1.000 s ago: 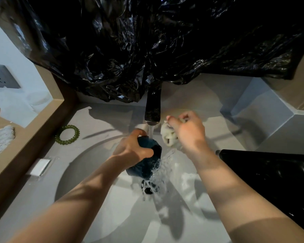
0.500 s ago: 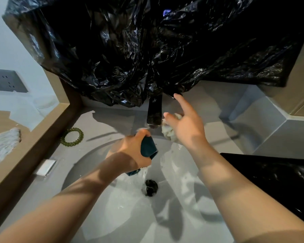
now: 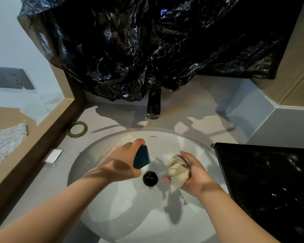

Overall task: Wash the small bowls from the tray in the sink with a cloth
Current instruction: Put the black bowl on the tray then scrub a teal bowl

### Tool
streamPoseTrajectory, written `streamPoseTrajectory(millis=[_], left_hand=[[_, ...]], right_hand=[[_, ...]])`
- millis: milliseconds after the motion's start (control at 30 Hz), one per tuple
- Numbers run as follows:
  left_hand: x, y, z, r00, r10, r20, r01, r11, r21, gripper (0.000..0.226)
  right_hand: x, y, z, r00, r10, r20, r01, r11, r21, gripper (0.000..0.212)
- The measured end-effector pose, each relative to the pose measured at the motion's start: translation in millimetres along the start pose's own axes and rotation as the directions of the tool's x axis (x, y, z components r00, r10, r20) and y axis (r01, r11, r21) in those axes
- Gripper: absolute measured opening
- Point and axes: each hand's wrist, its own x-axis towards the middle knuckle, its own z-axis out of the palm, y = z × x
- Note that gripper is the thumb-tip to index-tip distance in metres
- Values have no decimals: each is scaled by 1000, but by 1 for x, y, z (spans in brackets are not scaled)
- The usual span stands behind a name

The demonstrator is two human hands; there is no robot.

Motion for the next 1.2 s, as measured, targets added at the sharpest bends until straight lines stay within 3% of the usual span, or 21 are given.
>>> streamPoseTrajectory(millis=[167, 333, 467, 633, 733, 800, 900, 1067, 1200], left_hand=[[-11, 0, 14, 996, 40, 81, -48, 994, 100, 62], [-16, -5, 20, 998, 11, 62, -17, 996, 88, 64], [-20, -11, 25, 999, -34, 31, 33, 999, 20, 64], [-20, -11, 28, 995, -41, 86, 40, 999, 15, 67], [-22, -7, 34, 994, 17, 106, -32, 989, 142, 62], [-24, -6, 42, 990, 109, 89, -130, 953, 274, 58], [-29, -14, 53, 968, 246, 56, -250, 909, 335, 61], [-30, -20, 63, 934, 354, -46, -320, 889, 329, 80], [-30, -19, 67, 917, 391, -83, -342, 875, 344, 86]], right_hand=[[-7, 12, -3, 960, 24, 279, -52, 994, 95, 20], [-7, 23, 0, 999, -46, 9, 47, 997, -56, 18], [-7, 28, -2, 981, 5, -194, -15, 999, -49, 44], [-20, 30, 3, 998, 21, -59, -12, 988, 151, 21], [-16, 31, -2, 994, 15, -108, 2, 989, 149, 12], [-10, 34, -9, 989, 30, -143, -16, 995, 99, 12], [-6, 39, -13, 977, -30, -210, 27, 999, -20, 23], [-5, 46, -7, 928, -208, -308, 66, 909, -413, 20], [-8, 48, -3, 871, -301, -387, 70, 857, -511, 11]])
